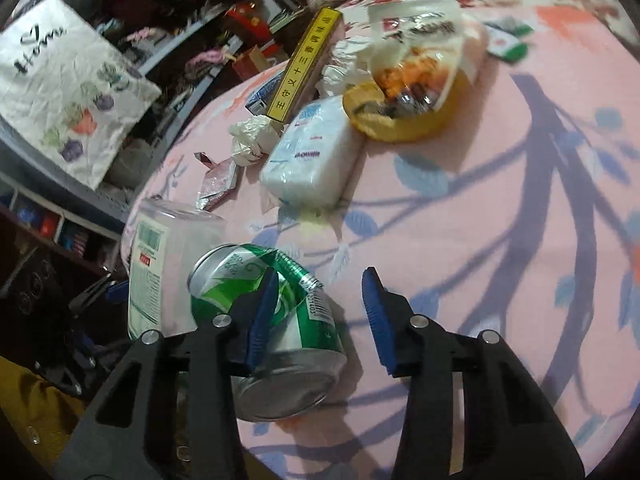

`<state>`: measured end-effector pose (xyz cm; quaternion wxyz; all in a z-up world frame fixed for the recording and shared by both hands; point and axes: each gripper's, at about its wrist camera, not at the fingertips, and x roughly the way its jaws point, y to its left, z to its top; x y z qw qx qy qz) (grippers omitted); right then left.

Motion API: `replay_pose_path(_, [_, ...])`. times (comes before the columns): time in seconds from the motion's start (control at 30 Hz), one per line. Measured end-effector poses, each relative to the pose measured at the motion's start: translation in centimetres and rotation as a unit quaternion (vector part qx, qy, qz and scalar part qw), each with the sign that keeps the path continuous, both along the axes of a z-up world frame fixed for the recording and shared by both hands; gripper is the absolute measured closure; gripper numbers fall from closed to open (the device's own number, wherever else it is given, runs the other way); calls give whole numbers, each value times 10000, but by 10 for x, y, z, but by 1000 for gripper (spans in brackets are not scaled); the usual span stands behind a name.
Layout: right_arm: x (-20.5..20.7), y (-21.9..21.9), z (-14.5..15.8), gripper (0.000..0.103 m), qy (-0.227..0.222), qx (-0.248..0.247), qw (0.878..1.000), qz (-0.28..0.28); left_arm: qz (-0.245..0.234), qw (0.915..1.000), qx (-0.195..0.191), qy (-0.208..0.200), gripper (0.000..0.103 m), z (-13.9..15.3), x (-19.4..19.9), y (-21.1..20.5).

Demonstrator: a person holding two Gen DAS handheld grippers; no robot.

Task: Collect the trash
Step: 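Lift the bottle with the left tool while the right tool lifts the crushed green can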

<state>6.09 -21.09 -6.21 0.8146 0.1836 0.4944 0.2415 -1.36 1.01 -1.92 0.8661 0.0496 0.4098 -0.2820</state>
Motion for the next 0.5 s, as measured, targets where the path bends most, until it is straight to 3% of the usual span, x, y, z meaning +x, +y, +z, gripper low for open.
replay_pose_path(0.2, [-18, -3, -5, 57, 0, 277, 9993, -246, -210, 9982, 555, -13, 22, -13, 4, -29])
replay_pose_path(0.37, [-28, 3, -8, 57, 59, 550, 9981, -274, -103, 9982, 573, 129, 20, -22, 14, -30])
replay_pose_path(0.5, [-40, 16, -6, 57, 93, 669, 9977, -89, 54, 9977, 597, 321, 27, -31, 25, -29])
